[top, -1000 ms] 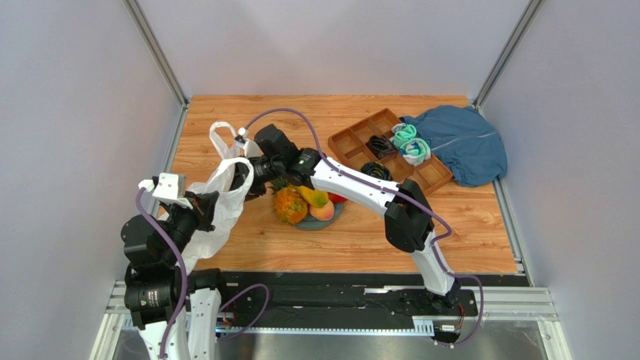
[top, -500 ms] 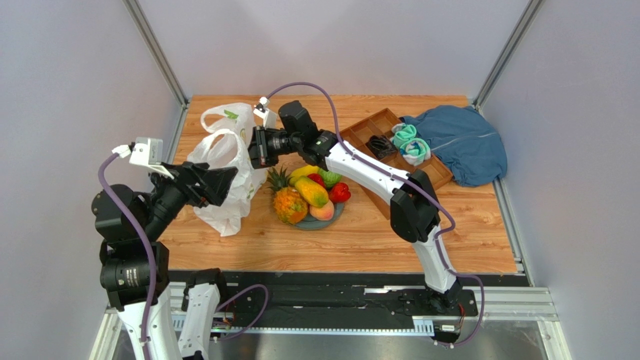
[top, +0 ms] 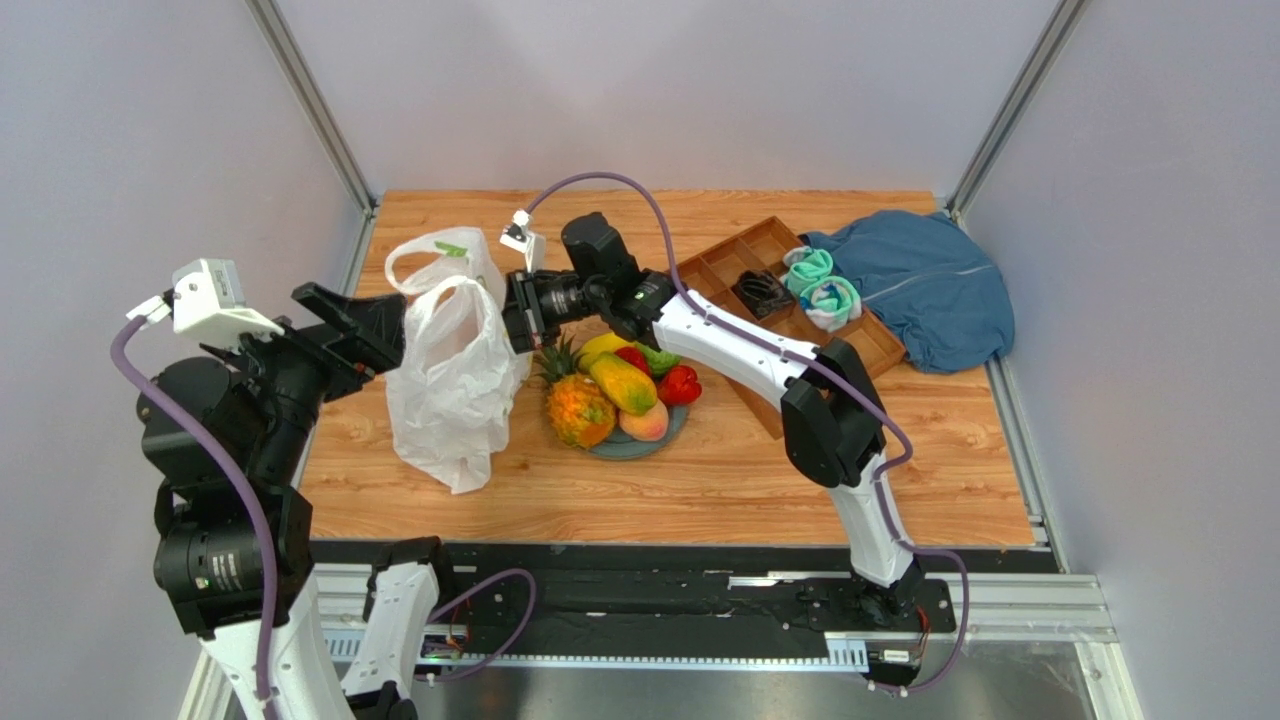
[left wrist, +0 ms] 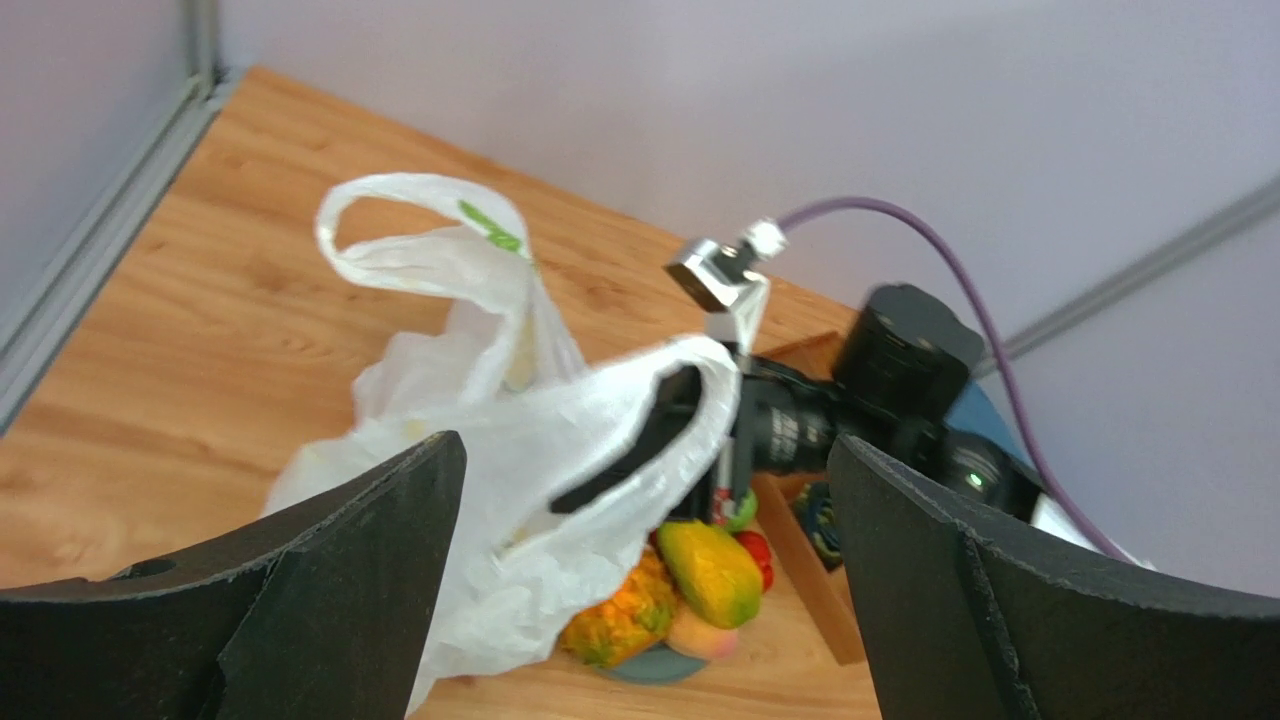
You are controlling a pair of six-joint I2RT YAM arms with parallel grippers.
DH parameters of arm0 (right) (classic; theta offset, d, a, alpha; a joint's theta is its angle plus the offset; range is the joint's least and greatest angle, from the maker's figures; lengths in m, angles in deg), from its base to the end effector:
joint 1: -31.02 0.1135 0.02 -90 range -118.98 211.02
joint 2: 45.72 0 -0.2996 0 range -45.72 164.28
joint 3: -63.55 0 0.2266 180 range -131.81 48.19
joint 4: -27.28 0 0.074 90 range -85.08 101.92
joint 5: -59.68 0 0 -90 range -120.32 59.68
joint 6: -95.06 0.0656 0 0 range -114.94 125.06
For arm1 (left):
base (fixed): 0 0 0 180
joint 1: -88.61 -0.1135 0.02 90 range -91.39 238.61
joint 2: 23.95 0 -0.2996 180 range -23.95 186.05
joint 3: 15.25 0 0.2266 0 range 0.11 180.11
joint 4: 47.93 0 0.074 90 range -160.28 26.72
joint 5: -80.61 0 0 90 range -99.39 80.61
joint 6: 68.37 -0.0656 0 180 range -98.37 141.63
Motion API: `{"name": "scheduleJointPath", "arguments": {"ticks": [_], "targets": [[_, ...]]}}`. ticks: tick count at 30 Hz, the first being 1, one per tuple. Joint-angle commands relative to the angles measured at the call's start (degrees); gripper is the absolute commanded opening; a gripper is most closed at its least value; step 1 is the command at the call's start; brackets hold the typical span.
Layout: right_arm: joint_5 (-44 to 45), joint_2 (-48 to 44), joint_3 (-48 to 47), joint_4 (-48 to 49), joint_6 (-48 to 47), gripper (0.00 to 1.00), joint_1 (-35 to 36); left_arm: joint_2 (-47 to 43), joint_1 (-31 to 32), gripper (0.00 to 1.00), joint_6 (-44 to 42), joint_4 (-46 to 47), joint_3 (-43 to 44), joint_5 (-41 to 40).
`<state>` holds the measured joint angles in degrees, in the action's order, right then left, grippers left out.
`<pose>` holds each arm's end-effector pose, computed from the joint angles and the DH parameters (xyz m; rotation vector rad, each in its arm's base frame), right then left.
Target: Place the fruits into the plastic bag
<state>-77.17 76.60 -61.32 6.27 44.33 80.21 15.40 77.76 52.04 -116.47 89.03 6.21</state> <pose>0.3032 0.4243 0.3391 -0.8456 2.0624 1.7299 0.0242 -0.0133 0.5001 -0.3804 1.6091 -0.4829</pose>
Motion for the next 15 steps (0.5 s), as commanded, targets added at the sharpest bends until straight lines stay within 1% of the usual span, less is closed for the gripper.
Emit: {"name": "scheduleJointPath", "arguments": {"ticks": [1,3,5,7,10,11,13,14,15], "targets": [[-2.3,-6.4,3.7,-0.5,-7.9,0.0,-0.2,2.7,0.1,0.99,3.4,-4.0,1.6,-14.1],[-1.6,-7.2,4.6,-2.3,-10.1,0.0,-0.2,1.5,0.1,0.99,3.5,0.2,1.2,-15.2],[-1.6,-7.9,5.1,-4.3,-12.5,0.0,-0.2,1.2,0.2,0.99,3.0,2.8,0.6,-12.7],[-1.3,-8.9,6.1,-5.3,-14.6,0.0,-0.2,3.3,0.1,0.99,2.8,2.2,0.4,-10.8],[-0.8,-10.3,7.5,-6.4,-16.2,0.0,-0.3,7.2,0.1,0.99,2.4,0.0,-4.2,-4.1],[-0.8,-10.4,7.6,-6.7,-17.3,0.0,-0.1,8.0,0.1,0.98,3.0,0.3,-7.5,1.0],[-0.5,-10.8,8.0,-7.7,-18.0,0.0,-0.1,9.8,0.1,0.95,3.8,3.0,-11.3,7.6],[-0.3,-11.0,8.1,-7.8,-18.4,0.0,-0.1,10.2,0.1,0.95,4.3,4.1,-14.8,8.7],[-0.3,-11.1,8.3,-8.0,-18.6,0.0,-0.1,10.7,0.1,0.94,4.1,5.2,-16.1,9.4]]}}
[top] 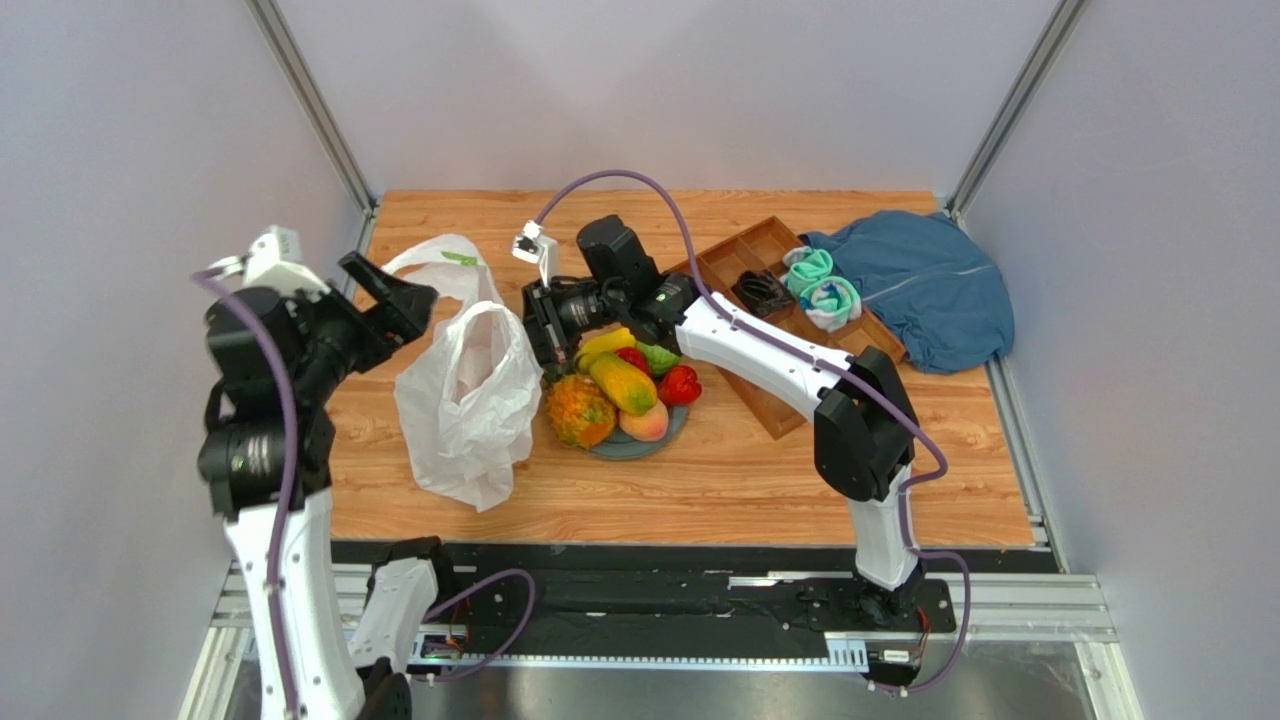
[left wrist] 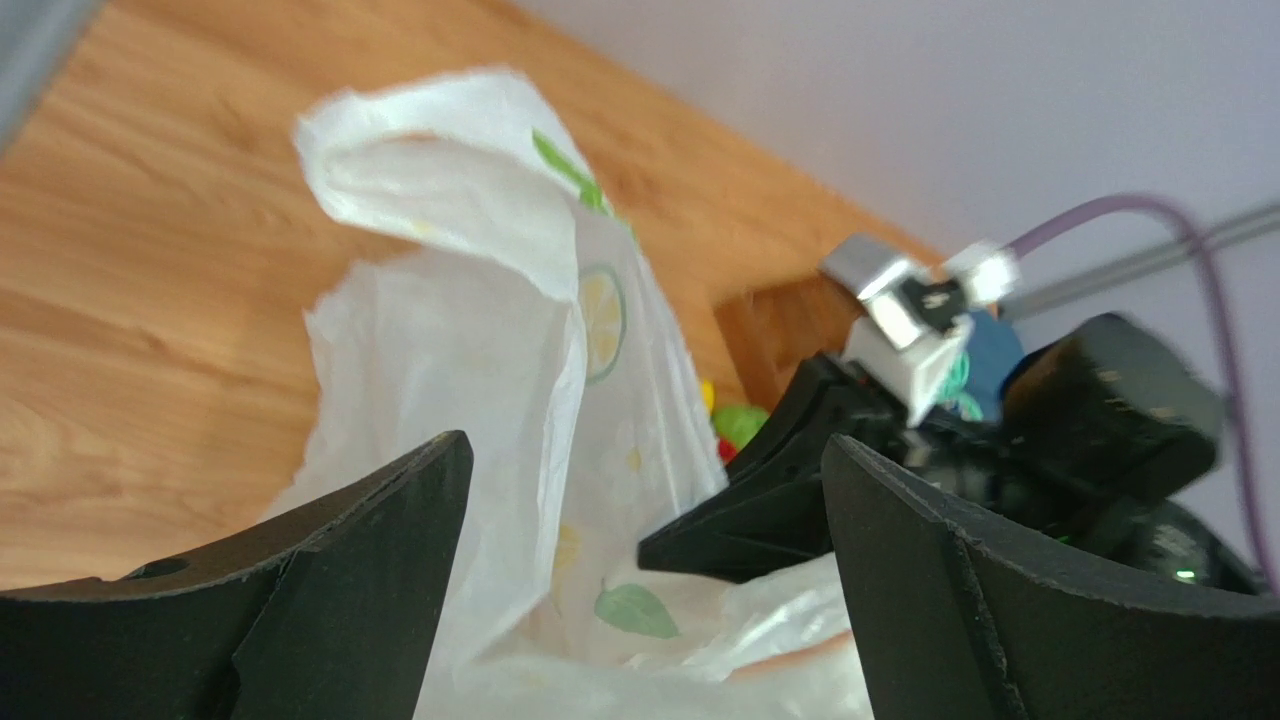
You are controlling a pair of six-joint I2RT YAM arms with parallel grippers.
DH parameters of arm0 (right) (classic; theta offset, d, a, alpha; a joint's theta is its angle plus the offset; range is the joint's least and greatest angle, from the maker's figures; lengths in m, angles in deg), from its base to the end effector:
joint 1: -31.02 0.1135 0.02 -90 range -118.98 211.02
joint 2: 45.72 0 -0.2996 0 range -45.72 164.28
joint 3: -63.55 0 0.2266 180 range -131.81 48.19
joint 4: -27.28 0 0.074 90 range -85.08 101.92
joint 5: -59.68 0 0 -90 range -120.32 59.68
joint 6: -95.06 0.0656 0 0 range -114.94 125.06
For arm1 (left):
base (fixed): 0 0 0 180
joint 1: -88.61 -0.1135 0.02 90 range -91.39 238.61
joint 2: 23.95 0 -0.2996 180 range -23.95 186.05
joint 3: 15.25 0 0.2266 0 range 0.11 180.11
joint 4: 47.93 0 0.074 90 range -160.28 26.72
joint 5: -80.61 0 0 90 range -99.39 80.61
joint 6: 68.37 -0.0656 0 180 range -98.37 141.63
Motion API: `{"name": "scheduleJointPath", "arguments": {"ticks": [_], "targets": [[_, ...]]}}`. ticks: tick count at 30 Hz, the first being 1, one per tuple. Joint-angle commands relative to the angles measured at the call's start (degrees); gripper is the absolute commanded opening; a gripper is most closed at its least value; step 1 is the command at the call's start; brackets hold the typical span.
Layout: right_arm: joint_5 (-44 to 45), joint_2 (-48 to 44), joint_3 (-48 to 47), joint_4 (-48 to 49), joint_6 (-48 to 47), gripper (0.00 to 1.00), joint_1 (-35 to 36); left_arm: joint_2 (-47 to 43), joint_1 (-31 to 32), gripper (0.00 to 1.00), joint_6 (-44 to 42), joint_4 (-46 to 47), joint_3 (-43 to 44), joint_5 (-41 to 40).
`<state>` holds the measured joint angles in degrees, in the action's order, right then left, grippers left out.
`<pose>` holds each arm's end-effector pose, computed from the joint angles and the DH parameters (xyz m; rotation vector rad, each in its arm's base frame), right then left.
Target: Place the fruits into the plastic bag
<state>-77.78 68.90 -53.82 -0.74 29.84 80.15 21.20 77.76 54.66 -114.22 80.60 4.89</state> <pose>0.2763 0.3932 0.3462 -1.0517 1.9996 1.5938 0.0863 0.0001 0.4643 -0.5295 1.7868 -0.4990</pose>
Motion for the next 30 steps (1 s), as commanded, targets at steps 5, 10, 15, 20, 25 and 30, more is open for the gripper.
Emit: {"name": "scheduleJointPath", "arguments": {"ticks": [5,10,15,20,25,30], "targets": [[0.5,-4.1,1.4,-1.3,-4.8,0.0,-0.1,6.7,0.1,0.93,-1.3,2.8,-12.4,12.2],[0.4,-4.2,1.7,-1.6,-5.1,0.0,0.3,8.2,0.1,0.93,-1.7,5.4,-16.1,13.4],[0.5,-4.3,1.7,-2.3,-5.5,0.0,0.7,11.7,0.1,0.89,-4.1,7.1,-16.7,14.3],[0.9,-4.2,1.3,-2.8,-6.1,0.0,0.8,17.4,0.2,0.86,-7.1,7.4,-14.4,16.0],[0.8,-4.1,0.8,-3.1,-6.1,0.0,1.1,20.9,0.2,0.77,-9.6,7.7,-12.9,17.2],[1.5,-4.0,0.6,-3.8,-6.3,0.0,1.2,21.1,0.2,0.31,-10.6,8.9,-13.5,20.1]]}}
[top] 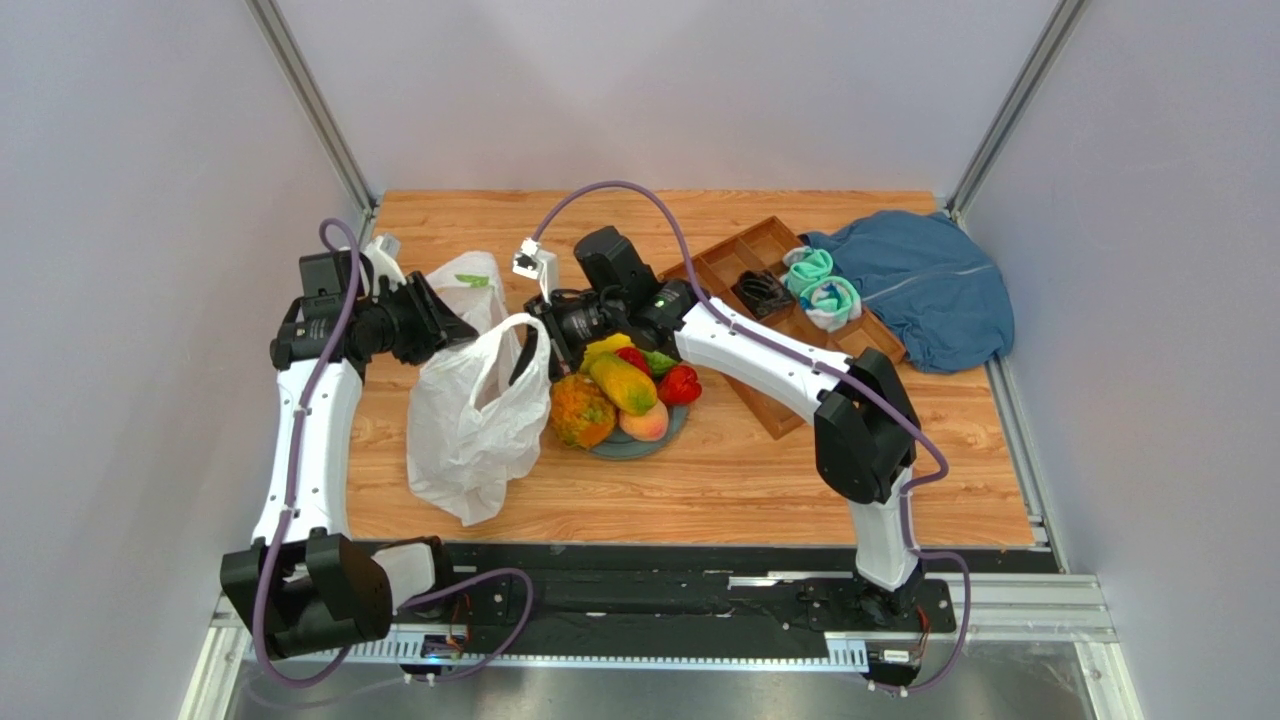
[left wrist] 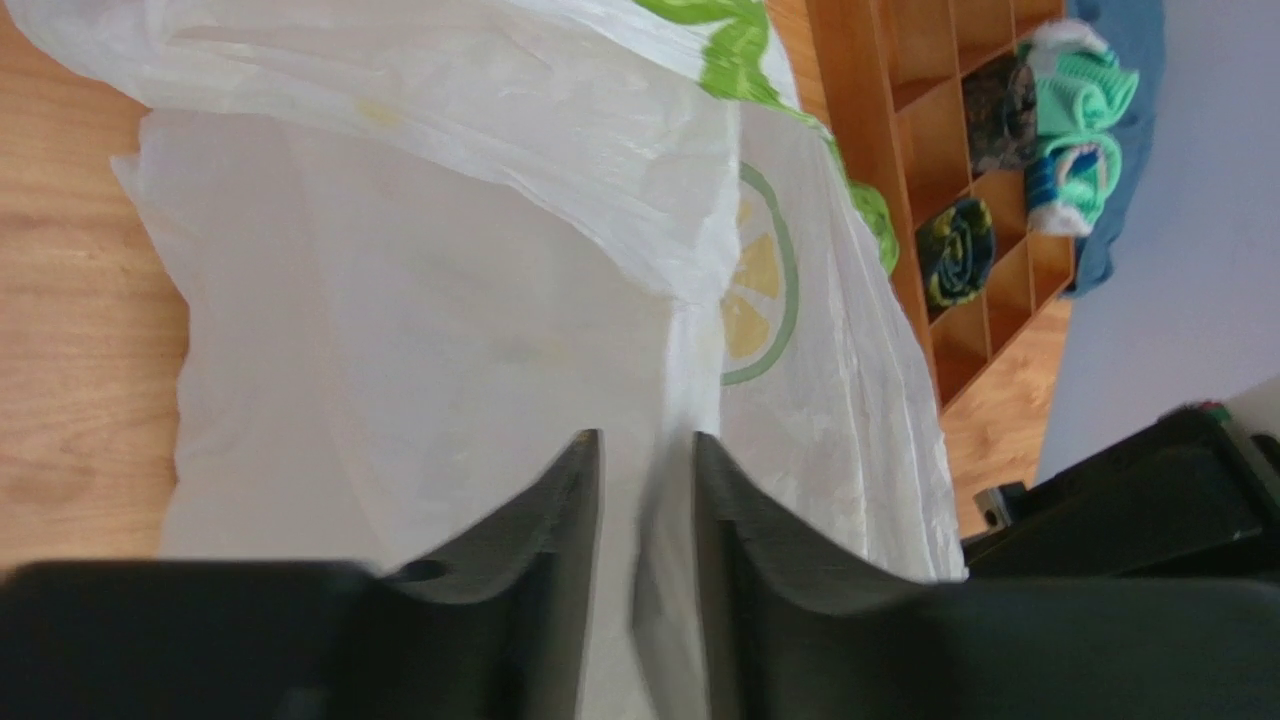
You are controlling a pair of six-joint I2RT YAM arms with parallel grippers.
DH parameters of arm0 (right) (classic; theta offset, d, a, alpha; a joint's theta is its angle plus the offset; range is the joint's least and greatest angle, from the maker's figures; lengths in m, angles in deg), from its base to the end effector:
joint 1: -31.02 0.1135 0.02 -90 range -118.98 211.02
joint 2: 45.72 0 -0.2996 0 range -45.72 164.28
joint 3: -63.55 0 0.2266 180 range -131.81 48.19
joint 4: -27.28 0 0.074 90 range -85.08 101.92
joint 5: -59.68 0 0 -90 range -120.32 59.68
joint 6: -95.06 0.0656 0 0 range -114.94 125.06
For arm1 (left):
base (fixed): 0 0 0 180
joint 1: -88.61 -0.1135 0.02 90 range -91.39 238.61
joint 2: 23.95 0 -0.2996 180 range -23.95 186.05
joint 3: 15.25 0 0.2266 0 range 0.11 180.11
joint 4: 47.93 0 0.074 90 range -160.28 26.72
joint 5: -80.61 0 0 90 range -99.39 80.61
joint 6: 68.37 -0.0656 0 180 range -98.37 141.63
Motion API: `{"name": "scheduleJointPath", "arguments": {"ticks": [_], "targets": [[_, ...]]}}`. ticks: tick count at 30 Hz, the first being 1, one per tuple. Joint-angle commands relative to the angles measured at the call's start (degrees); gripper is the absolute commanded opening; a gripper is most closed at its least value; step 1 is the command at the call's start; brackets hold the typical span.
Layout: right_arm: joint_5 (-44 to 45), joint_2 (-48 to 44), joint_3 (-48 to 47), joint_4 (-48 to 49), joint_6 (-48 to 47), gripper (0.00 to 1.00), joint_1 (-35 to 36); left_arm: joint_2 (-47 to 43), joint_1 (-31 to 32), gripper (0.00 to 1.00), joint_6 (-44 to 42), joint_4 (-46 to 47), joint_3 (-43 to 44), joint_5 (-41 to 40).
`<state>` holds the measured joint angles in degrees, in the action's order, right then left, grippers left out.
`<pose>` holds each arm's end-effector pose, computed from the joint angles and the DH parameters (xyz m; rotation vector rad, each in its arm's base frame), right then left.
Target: Place the fruits into the plastic bag
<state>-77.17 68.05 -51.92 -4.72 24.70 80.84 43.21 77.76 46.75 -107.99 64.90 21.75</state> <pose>0.2666 0.3899 0.3344 -1.1260 2.0270 1.5369 0.2157 0.0068 0.3453 -0.4823 2.3223 -0.7670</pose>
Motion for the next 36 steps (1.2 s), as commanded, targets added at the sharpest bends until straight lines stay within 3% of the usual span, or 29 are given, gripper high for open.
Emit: {"name": "scheduleJointPath", "arguments": {"ticks": [1,2,4,10,18,23,26,29,30,33,36], "targets": [[1.5,-3.1,-1.3,0.2,-1.2,0.0,0.5,-1.6,0.2,0.24,-3.6,2.6,2.3,1.8],[1.8,-3.3,-1.2,0.1,-1.2,0.0,0.5,-2.4,0.2,0.07,-4.1,2.5,2.4,0.6],[2.9,-3.4,-1.2,0.1,-1.4,0.0,0.6,-5.6,0.2,0.0,-5.7,1.8,3.4,-4.4],[9.5,-4.6,0.2,1.3,-2.7,0.0,1.7,-16.5,0.5,0.0,-9.7,-0.8,3.6,-17.1],[21.1,-7.3,5.4,5.8,-2.2,0.0,2.2,-29.6,0.5,0.0,-8.5,-0.6,-6.3,-23.9],[23.5,-7.2,6.2,5.0,-1.3,0.01,2.2,-32.8,0.6,0.0,-7.7,-3.1,-7.5,-25.4],[25.4,-7.9,6.6,3.5,-1.7,0.07,2.2,-35.3,0.4,0.0,-7.4,-4.3,-7.9,-28.8],[25.6,-8.7,7.0,2.8,-2.3,0.23,2.2,-38.0,0.6,0.0,-7.3,-4.4,-8.0,-29.8],[25.5,-9.4,7.0,2.7,-2.4,0.35,2.1,-38.5,0.5,0.0,-7.4,-4.1,-8.2,-29.2],[23.3,-10.9,6.2,2.6,-2.8,0.57,2.0,-39.1,0.4,0.0,-7.5,-3.6,-8.5,-27.1],[21.1,-12.3,5.0,1.1,-2.9,0.69,1.4,-38.8,0.4,0.0,-6.5,-3.8,-8.8,-26.7]]}}
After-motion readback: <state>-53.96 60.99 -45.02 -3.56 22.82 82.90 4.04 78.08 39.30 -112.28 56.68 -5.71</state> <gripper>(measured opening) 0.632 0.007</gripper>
